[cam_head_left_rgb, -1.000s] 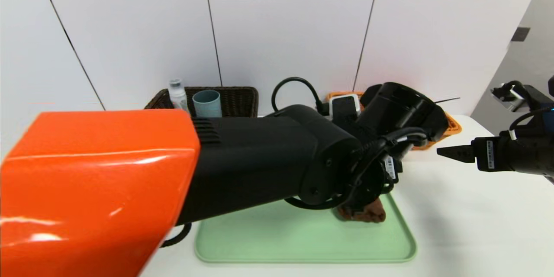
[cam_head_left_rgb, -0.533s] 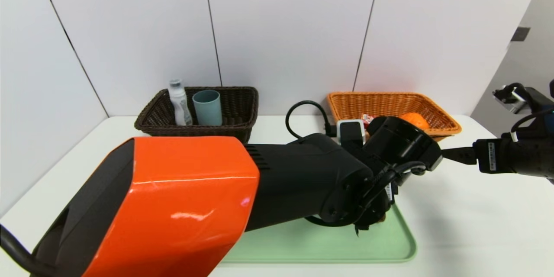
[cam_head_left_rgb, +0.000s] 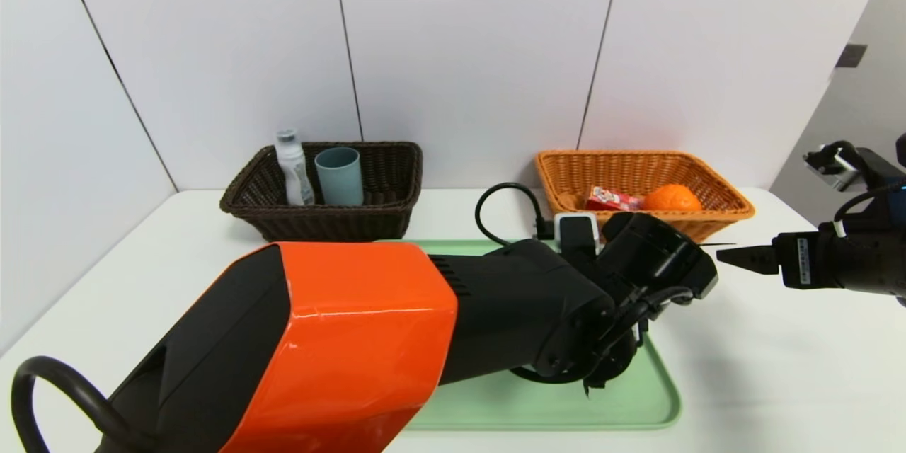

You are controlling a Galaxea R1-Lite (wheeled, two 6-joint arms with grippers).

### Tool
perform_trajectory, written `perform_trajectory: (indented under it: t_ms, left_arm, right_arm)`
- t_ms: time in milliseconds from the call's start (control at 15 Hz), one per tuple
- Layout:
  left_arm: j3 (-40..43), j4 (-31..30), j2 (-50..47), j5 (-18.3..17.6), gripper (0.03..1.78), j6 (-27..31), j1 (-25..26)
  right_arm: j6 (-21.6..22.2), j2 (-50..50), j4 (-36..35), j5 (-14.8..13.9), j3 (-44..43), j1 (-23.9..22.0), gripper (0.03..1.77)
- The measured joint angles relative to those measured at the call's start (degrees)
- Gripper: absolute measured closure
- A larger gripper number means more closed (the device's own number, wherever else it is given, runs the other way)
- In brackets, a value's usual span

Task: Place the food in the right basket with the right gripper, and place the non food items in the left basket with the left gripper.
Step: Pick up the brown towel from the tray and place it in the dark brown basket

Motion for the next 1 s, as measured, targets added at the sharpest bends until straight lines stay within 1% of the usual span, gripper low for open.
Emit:
perform_trajectory:
  t_ms: [133, 200, 333, 400, 533, 667, 733, 1000]
  left_arm:
    - [0.0, 0.0, 0.4, 0.0, 0.12, 0.2, 0.1]
    - [0.0, -0.1, 0.5, 0.0, 0.18, 0.3, 0.0]
    - [0.0, -1.4, 0.7, 0.0, 0.52, 0.3, 0.0]
    - [0.0, -1.5, 0.8, 0.0, 0.67, 0.3, 0.0]
    - [0.0, -1.6, 0.8, 0.4, 0.9, 0.4, 0.0]
    - [0.0, -1.6, 0.7, 0.7, 1.09, 0.4, 0.0]
    - [0.0, -1.6, 0.3, 0.7, 1.39, 0.3, 0.0]
    - [0.1, -0.5, -4.5, 0.2, 1.41, 1.3, 0.7]
  right_arm:
    - [0.0, 0.0, 0.0, 0.0, 0.0, 0.0, 0.09]
    - [-0.1, 0.0, 0.0, 0.0, 0.1, 0.0, 0.09]
    - [-0.1, -0.2, 0.0, 0.0, 0.1, 0.0, 0.09]
    - [0.0, -0.2, 0.0, 0.0, 0.2, 0.0, 0.09]
    - [-0.1, -0.3, 0.0, 0.0, 0.4, 0.0, 0.09]
    - [0.0, -0.5, 0.0, 0.1, 0.8, 0.0, 0.09]
    - [0.0, -0.7, 0.0, 0.1, 0.9, 0.0, 0.09]
    - [0.0, -1.2, -0.1, 0.1, 1.4, 0.1, 0.09]
